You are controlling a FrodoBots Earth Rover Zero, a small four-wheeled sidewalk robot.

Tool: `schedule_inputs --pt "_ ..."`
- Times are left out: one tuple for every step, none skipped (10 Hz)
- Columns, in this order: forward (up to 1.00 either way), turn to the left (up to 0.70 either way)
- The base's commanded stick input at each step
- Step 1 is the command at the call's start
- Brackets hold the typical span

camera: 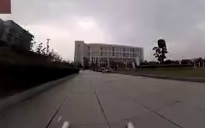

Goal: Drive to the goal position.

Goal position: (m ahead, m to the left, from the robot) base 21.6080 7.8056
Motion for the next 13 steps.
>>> schedule_inputs --pt "0.6 0.05" --pt "0.6 0.15" --pt "0.6 0.15" --pt "0.6 0.15" --pt "0.6 0.15" --pt "0.6 0.15" --pt "0.6 0.15" --pt "0.6 0.05" --pt "0.6 0.0" --pt "0.6 0.0" --pt "0.6 0.0" --pt "0.6 0.0" --pt "0.6 0.0"
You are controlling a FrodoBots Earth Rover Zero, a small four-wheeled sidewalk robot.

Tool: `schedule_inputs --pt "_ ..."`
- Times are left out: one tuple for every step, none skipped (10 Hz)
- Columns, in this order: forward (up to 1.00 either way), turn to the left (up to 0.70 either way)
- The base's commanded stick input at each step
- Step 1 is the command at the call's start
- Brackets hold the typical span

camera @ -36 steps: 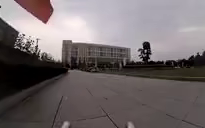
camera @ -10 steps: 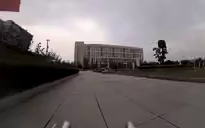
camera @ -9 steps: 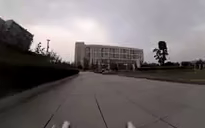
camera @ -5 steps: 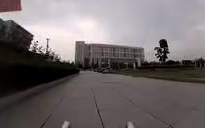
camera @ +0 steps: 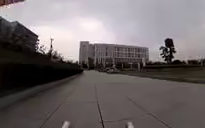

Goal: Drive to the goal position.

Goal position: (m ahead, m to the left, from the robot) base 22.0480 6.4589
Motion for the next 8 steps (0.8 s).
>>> schedule_inputs --pt "0.6 0.0" --pt "0.6 0.0" --pt "0.6 0.0" --pt "0.6 0.0" --pt "0.6 0.0" --pt "0.6 0.0" --pt "0.6 0.0" --pt "0.6 0.0"
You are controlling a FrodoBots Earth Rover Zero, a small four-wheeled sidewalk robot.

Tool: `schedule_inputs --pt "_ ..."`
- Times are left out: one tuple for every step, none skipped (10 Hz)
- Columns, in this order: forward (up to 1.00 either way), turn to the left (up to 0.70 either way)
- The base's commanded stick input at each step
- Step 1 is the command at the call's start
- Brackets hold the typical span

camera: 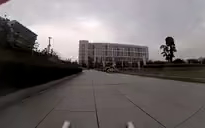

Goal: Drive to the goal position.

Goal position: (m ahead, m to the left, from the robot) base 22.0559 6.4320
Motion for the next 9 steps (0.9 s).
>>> schedule_inputs --pt "0.6 0.0" --pt "0.6 0.0" --pt "0.6 0.11" --pt "0.6 0.15" --pt "0.6 0.15" --pt "0.6 0.15" --pt "0.6 0.15" --pt "0.6 0.15" --pt "0.6 0.15"
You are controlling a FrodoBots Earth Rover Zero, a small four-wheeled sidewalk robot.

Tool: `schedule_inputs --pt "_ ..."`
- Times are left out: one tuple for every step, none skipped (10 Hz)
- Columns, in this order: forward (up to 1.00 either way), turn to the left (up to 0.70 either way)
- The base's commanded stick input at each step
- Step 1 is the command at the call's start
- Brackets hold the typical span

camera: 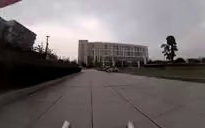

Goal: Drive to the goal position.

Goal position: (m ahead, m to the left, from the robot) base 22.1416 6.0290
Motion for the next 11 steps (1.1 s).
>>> schedule_inputs --pt "0.6 0.02" --pt "0.6 0.0" --pt "0.6 0.0" --pt "0.6 0.0" --pt "0.6 0.0" --pt "0.6 0.0" --pt "0.6 0.0" --pt "0.6 0.0" --pt "0.6 0.0" --pt "0.6 0.0" --pt "0.6 0.0"
